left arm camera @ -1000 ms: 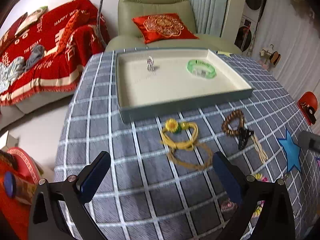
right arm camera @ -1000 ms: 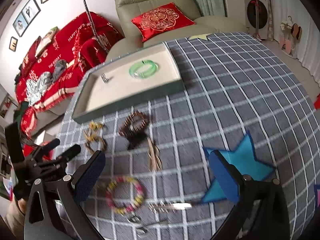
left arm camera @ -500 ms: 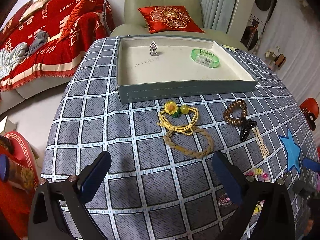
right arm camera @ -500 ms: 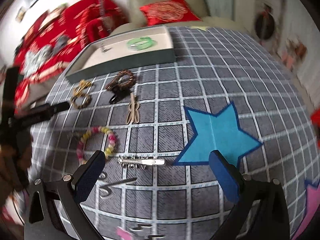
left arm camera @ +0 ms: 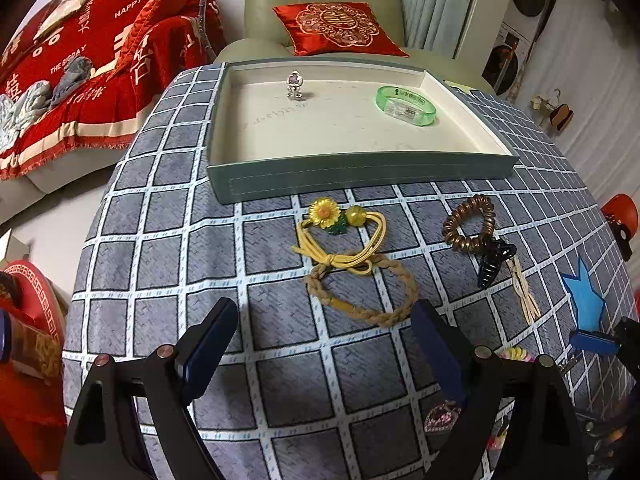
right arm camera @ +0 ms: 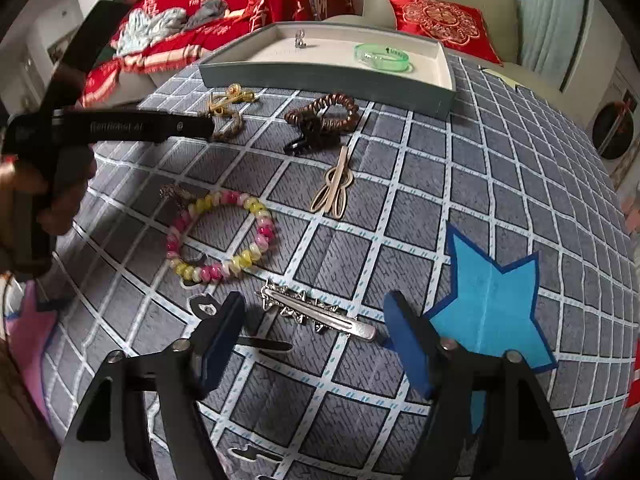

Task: Organize jewelry
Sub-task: 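Grasp the silver hair clip with the right tool while the left tool grasps the braided rope bracelet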

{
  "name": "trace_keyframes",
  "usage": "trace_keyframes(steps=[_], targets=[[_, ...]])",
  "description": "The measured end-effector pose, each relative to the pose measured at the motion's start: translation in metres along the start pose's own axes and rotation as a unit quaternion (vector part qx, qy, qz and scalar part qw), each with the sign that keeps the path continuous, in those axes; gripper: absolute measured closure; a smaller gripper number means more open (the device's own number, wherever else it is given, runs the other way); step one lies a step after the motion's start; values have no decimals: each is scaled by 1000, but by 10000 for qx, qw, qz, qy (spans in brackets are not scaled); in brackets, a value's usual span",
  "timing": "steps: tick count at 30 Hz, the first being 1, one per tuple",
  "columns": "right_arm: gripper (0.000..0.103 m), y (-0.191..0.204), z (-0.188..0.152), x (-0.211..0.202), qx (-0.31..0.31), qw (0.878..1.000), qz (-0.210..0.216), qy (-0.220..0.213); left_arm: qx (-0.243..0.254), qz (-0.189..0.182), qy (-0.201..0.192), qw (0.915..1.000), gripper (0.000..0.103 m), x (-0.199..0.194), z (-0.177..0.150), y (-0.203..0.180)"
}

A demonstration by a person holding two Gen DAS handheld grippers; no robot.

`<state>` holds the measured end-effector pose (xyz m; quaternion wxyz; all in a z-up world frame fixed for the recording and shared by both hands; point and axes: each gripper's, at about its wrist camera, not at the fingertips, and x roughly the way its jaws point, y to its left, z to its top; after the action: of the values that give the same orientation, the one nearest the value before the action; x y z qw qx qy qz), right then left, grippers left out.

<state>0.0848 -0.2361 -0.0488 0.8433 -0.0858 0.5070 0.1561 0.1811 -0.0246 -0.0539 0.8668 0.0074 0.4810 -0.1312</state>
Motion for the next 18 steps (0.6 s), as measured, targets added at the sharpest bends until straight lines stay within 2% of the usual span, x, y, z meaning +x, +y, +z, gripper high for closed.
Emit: trace_keyframes(steps=[1,3,5,6,7,10,12,13,15,18], targets=[[33,3,-1,0,-54,10000,-19,23,3,-21,1,10000,2,1,1,-1],[38,7,-2,-1,-125,9999,-69,50,15,-48,24,10000,10,4,2,-3],[49,10,-1,-2,-98,9999,-89,68,102,15,12,9999,10,6,2,-8],[59,11,-1,-3,-64,9999,-110,83,142,25,10,9999,12,7,2,-10],[70,12,-2,-4,-22,9999,-124,88,169,25,-17,9999,16,7,2,-11],[82,14,-2,-6,77,9998,-145,118,265,-79,-56,9996,32,4,2,-15],[84,16,-2,-6,98,9997,-190,124,316,-195,-90,9993,53,2,1,-17],[84,17,-3,-7,122,9996,-219,125,319,-281,-97,9991,58,1,1,-18],[84,19,-5,-9,191,9994,-249,125,325,-382,-116,9987,81,0,1,-19],[84,17,-6,-10,316,9991,-265,137,366,-344,-135,9986,81,-2,0,-19]])
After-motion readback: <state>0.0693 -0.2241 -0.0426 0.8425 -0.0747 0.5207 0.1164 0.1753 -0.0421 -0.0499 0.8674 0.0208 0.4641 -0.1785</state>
